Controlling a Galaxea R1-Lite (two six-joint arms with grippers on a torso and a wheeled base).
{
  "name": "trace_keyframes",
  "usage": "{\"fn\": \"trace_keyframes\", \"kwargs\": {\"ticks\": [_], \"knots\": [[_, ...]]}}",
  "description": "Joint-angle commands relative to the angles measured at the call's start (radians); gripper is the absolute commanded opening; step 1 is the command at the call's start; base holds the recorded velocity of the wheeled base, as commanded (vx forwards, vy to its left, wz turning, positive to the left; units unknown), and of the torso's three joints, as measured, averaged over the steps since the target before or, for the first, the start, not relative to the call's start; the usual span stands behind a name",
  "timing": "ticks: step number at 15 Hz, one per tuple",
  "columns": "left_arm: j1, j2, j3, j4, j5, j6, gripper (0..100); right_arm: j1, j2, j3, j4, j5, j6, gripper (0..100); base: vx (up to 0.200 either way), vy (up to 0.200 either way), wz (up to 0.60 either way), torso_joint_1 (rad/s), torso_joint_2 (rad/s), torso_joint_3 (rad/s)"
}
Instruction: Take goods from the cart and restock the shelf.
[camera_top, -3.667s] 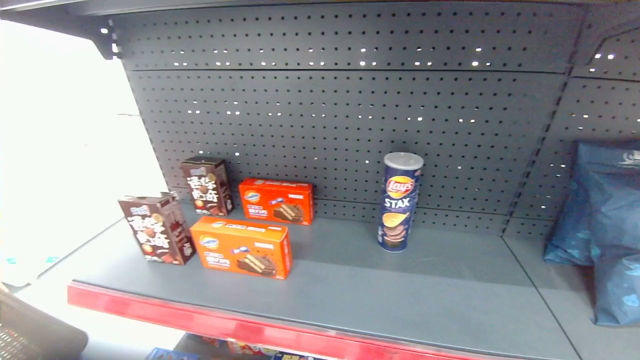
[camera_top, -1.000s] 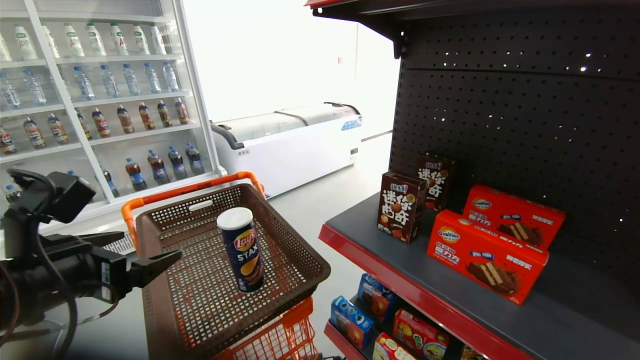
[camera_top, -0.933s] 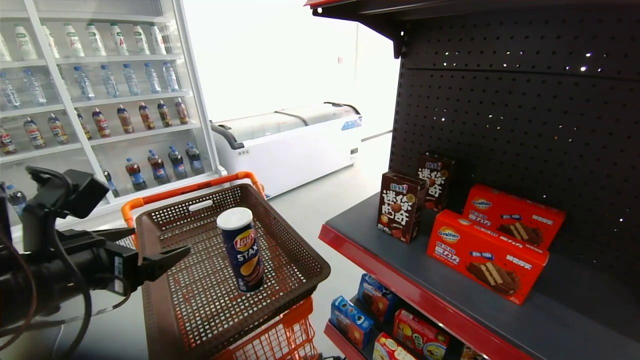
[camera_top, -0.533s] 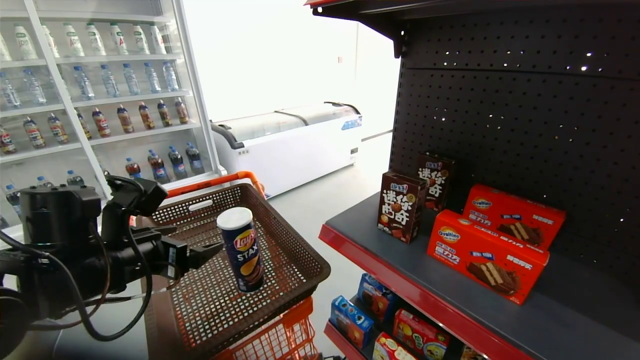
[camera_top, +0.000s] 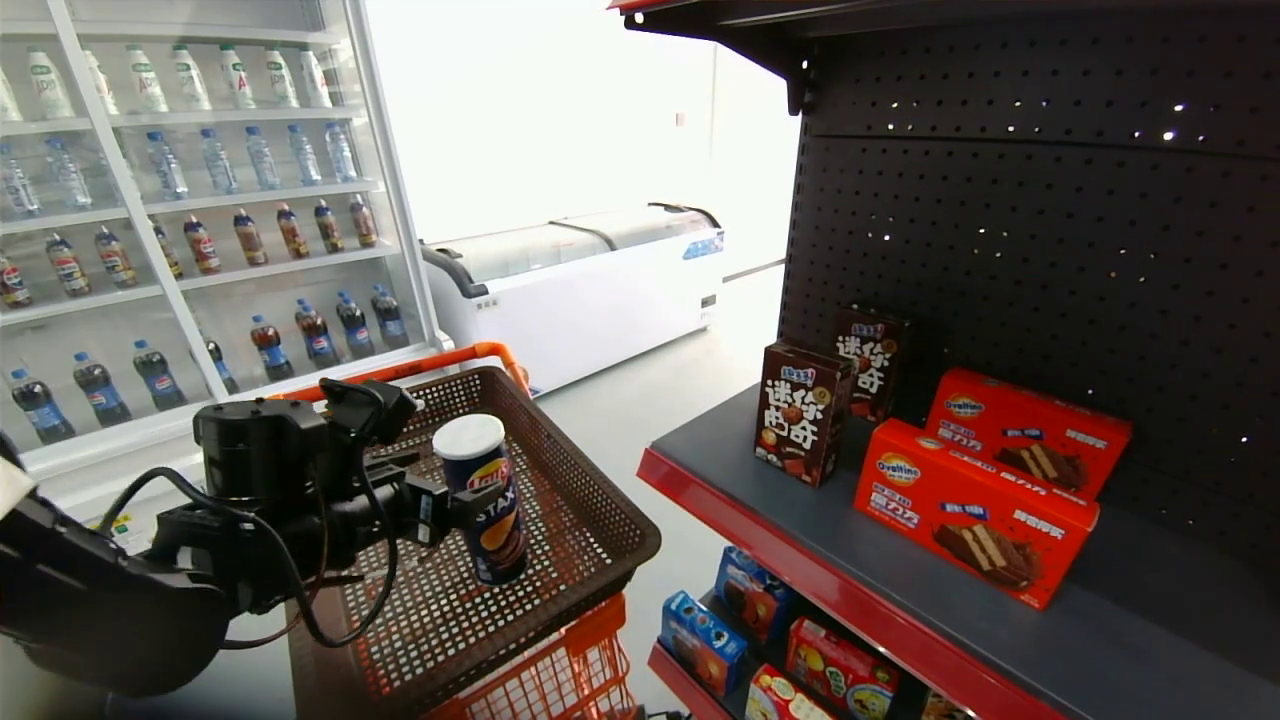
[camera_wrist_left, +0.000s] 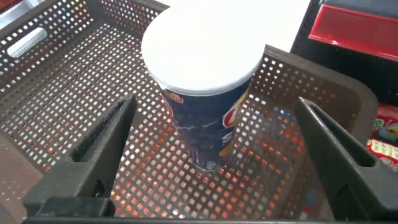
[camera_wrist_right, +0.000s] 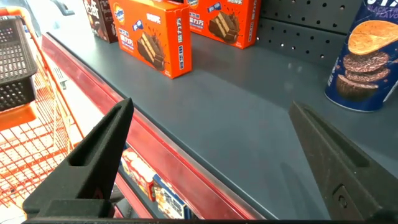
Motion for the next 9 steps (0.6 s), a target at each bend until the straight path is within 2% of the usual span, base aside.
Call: {"fn": "trace_keyframes", "kwargs": {"ticks": [1,3,5,9], "knots": [[-0.017,0.13,-0.001,-0.084,0.021,0.001,100,0.001,0.001,0.0,0.0,0.0,0.0,100,0.0,0.0,0.0,0.0,0.0,0.0],[-0.017,0.17,-0.006,-0.14,0.027,0.003,100,0.0,0.001,0.0,0.0,0.0,0.0,100,0.0,0.0,0.0,0.0,0.0,0.0],[-0.017,0.242,-0.013,-0.224,0.028,0.04,100,0.0,0.001,0.0,0.0,0.0,0.0,100,0.0,0.0,0.0,0.0,0.0,0.0],[-0.016,0.306,-0.042,-0.252,0.028,0.04,100,0.001,0.001,0.0,0.0,0.0,0.0,100,0.0,0.0,0.0,0.0,0.0,0.0]]}}
